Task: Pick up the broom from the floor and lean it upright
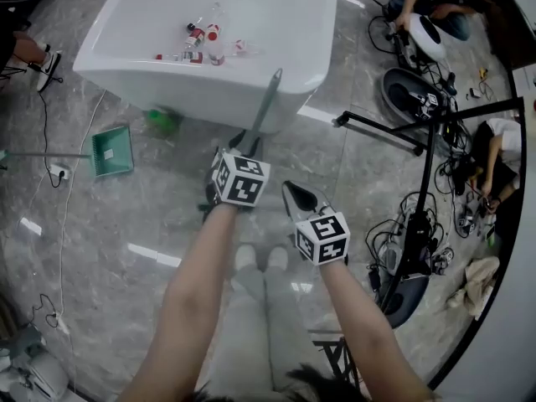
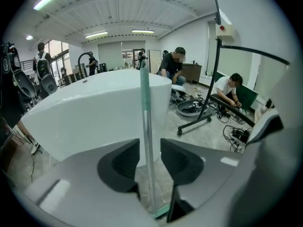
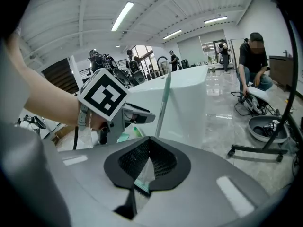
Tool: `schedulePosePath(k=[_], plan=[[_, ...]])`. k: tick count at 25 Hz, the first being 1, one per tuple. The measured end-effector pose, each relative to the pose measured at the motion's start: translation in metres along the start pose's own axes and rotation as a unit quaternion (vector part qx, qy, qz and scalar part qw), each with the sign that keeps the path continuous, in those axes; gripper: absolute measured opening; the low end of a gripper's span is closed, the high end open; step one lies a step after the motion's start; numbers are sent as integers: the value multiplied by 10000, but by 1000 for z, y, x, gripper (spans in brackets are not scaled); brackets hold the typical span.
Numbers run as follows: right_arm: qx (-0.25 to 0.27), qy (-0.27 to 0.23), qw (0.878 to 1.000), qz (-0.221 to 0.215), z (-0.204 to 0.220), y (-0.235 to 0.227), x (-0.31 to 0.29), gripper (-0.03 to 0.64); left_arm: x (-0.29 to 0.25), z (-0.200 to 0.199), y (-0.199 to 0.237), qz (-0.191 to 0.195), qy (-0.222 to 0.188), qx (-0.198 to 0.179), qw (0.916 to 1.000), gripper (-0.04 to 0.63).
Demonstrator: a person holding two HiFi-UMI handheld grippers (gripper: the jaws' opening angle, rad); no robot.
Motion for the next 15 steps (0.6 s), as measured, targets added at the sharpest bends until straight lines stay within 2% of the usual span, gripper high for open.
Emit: schedulePosePath(k=[5,10,15], plan=[[98,-250,9996,1,-30,12,21,2,41,-20,-21,188,-496,211,9984,95],[74,-505,9987,-21,-61,31,53,2,98,-38,-39,487,-966,394,9933,2],[4,-763,9971,-54,-87,44,93,2,145,-57,-63,707,-1105,247,9910,0]])
Point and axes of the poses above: the fingertips, and each gripper's own axes: x backward along the fingers, y to its left, z out of its underside, the point moved 9 cm from there along x, backward along the fingers, and after that the axes turned 9 degrees about z, right-handed, at the moved point
